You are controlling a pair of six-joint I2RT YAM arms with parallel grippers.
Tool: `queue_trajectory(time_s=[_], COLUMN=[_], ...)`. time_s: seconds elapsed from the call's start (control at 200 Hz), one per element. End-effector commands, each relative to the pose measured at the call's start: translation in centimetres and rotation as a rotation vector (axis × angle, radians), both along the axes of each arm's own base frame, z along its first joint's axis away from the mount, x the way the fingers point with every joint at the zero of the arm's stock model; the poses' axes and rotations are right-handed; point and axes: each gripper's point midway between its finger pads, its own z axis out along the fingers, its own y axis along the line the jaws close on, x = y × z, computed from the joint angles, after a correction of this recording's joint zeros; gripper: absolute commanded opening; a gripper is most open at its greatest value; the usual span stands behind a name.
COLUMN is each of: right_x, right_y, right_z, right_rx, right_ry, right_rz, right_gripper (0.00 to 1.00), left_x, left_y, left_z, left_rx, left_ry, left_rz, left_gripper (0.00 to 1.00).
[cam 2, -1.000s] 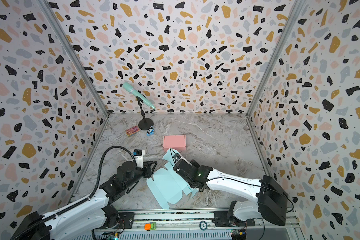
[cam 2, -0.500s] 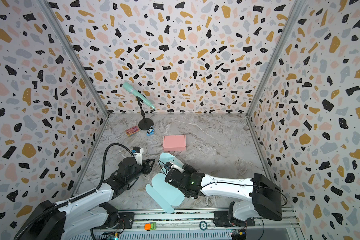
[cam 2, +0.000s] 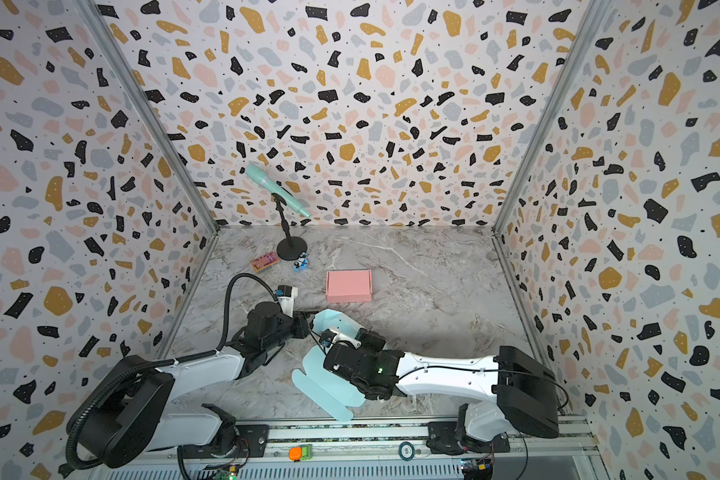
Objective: Fold the paper box
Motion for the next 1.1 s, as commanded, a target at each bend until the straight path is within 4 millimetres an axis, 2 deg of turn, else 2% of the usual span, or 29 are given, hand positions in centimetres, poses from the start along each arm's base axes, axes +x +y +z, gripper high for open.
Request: queue_trajectory(time_s=[0.0,0.115,0.45,0.621,0.886,1.096], right_x=[0.4,0.6,1.5,1.6,0.7,-0.2], right_y=[-0.2,0.0,0.4,0.4,1.3,2.0], right_z=[0.1,-0.2,-0.2,-1.0,-1.0,-1.5], right_rx=[-0.023,-0.034,-0.055,-0.111,-0.161,-0.212], right_ry=[-0.035,-0.037,-0.072,-0.088,-0.149,-0.192], right_rz=[-0.001,0.006,0.018,0.022,0.072,0.133], right_gripper=[0.00,0.00,0.00,0.00,0.00,0.00], left_x=[0.3,-0.3,-1.6,-1.9,-2.6,-3.7], left_y=[-1.5,-1.4,-1.8,-1.3,-0.7,-0.9], left_z=[2.0,1.5,1.8,1.5,1.1,0.8], left_rx=[-0.053,-0.059,-0.103,-0.101,-0.098,-0.108], left_ry=[-0.080,-0.070,-0.070,-0.066,-0.058,-0.042], left_rz=[-0.078,-0.085,-0.115,-0.099,-0.079,-0.089], left_gripper=[0.40,0.40,0.40,0.39,0.38,0.38])
